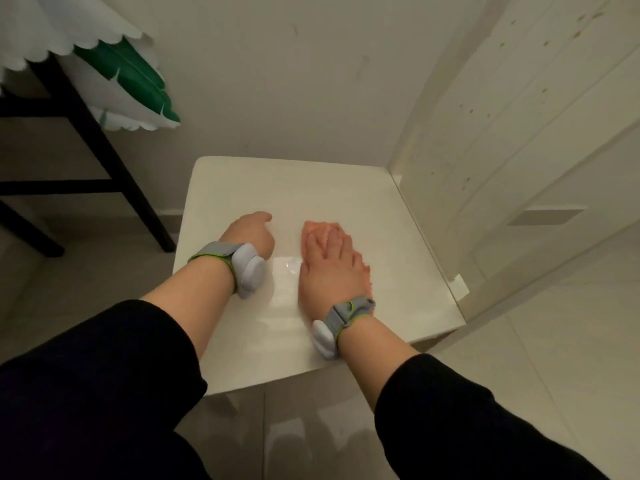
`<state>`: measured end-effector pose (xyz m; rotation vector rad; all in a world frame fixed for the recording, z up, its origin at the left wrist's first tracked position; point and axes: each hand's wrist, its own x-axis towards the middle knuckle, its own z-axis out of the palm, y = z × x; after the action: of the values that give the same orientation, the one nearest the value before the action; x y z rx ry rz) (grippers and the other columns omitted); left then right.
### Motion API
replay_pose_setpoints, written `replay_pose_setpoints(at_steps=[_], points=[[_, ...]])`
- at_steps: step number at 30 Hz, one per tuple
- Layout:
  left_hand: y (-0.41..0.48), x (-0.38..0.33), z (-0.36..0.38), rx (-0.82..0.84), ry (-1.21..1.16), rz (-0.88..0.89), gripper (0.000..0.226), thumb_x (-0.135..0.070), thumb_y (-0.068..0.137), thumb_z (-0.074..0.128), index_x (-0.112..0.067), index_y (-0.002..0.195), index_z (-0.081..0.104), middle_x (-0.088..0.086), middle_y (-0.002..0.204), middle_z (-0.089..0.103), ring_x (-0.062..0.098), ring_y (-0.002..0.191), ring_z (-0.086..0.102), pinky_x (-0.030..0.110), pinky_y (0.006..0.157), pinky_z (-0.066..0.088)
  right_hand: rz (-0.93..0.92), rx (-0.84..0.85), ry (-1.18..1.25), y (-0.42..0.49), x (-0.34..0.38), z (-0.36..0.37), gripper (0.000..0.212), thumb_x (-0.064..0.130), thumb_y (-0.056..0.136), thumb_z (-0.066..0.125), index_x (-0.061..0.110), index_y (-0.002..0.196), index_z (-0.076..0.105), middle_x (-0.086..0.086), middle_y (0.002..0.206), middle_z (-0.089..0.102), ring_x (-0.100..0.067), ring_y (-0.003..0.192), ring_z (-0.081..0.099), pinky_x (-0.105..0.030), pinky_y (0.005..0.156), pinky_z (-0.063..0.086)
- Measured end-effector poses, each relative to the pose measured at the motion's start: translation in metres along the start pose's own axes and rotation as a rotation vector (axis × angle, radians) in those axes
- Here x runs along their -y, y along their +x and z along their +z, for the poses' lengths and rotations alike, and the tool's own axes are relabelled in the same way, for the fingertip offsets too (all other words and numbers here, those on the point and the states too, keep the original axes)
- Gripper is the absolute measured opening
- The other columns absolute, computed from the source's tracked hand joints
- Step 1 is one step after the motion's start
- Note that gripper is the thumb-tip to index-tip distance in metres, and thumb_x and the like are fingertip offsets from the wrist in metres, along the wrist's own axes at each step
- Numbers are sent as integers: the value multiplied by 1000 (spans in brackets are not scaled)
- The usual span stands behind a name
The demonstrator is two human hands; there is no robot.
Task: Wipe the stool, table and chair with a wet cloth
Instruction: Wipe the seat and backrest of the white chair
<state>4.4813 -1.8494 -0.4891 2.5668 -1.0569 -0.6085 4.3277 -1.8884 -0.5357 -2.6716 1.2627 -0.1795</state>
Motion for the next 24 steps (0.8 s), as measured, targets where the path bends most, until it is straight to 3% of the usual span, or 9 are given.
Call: replay_pose_setpoints(at_steps=[4,7,9,10,12,15,17,20,24], points=[[-1,11,-15,-21,-20,-60,52,-6,93,37,-14,144,36,12,149,38,31,135,38,33,109,31,-293,1,22,-26,31,10,55,34,95,34,33,147,18,-10,158,15,-33,144,14,-47,112,19],[-4,16,-20,2,71,-117,49,-8,94,36,-10,142,35,14,149,35,32,135,36,35,109,32,-706,22,96,-24,0,-4,55,23,89,50,29,143,38,-9,153,32,-30,141,28,-43,113,26],[-7,23,-23,21,130,-148,47,-8,94,35,-8,141,35,14,148,36,32,134,37,36,107,33,-845,-12,83,-7,-36,-15,61,12,82,56,24,141,43,-7,149,38,-26,140,33,-38,116,24],[-8,26,-24,32,150,-164,47,-8,94,35,-8,141,36,14,147,38,32,133,39,36,106,34,-790,-27,39,4,-55,-21,64,10,83,54,27,143,39,-2,151,36,-23,141,31,-37,117,23],[-10,34,-28,55,187,-189,45,-8,94,35,-7,140,37,14,145,41,32,131,42,36,105,36,-488,-24,-35,25,-77,-25,62,17,91,43,36,147,23,8,156,23,-19,145,19,-37,119,18],[-15,38,-30,95,218,-173,47,-9,95,34,-7,141,32,13,144,41,32,129,43,36,101,37,40,10,-17,42,-67,-14,58,31,93,30,43,147,11,2,160,9,-28,144,15,-45,116,19],[-15,38,-34,124,221,-157,44,-9,95,33,-5,139,32,15,141,43,32,125,46,33,90,39,216,0,46,47,-37,-7,63,27,89,26,42,146,4,-3,160,2,-33,144,10,-52,113,16],[-13,39,-40,155,262,-132,34,-9,95,34,-1,128,41,18,132,50,34,117,51,32,82,38,249,-19,67,44,14,4,68,21,88,26,33,148,-3,-11,159,-3,-37,144,4,-53,113,11],[-9,39,-38,142,282,-66,30,-16,92,38,-4,117,52,20,126,55,34,113,54,31,82,38,-16,16,71,15,73,13,65,24,91,27,28,150,0,-14,159,0,-37,144,5,-50,114,11]])
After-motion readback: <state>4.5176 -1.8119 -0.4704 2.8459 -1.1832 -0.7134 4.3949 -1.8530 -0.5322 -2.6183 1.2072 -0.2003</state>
